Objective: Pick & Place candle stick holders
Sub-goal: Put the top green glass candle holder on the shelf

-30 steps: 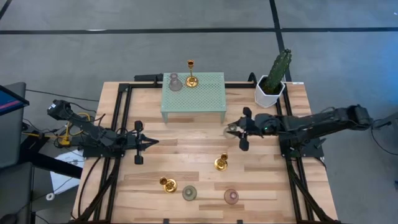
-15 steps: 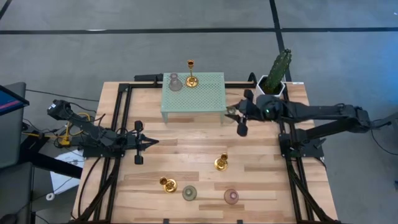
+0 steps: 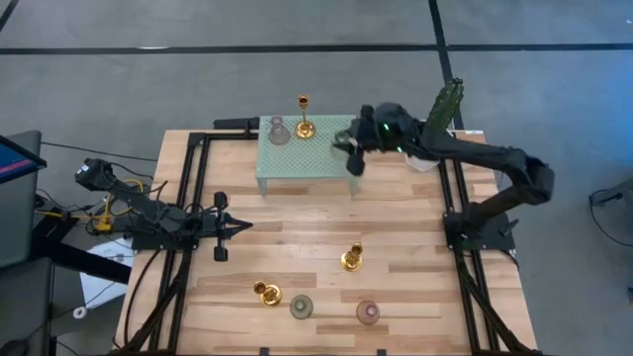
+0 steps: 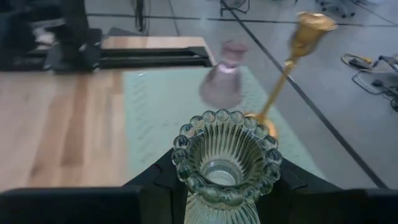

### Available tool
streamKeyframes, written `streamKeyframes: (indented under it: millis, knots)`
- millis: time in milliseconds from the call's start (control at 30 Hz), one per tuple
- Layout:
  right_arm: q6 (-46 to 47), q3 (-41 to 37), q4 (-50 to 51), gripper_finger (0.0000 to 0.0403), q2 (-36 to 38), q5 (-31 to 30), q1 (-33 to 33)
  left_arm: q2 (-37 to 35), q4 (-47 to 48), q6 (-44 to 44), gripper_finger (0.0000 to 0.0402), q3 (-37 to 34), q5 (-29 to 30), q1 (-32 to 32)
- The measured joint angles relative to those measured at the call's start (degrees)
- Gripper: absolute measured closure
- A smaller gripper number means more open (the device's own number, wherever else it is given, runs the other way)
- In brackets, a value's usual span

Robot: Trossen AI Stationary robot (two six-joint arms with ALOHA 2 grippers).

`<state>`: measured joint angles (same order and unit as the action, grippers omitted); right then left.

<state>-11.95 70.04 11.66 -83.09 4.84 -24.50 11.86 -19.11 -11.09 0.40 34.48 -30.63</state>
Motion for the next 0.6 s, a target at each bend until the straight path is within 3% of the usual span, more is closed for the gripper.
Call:
streamKeyframes:
  millis: [233,600]
  knots:
    - [3.3,6.59,-1.4,0.028,-9.41,7.18,-7.65,0.0,0.0,0.0,0.0396,0.0,0.0,0.0]
    - [3.45,10.14,-1.79,0.028,-16.37,7.57,-11.03,-0.02,0.0,0.0,0.0396,0.0,0.0,0.0]
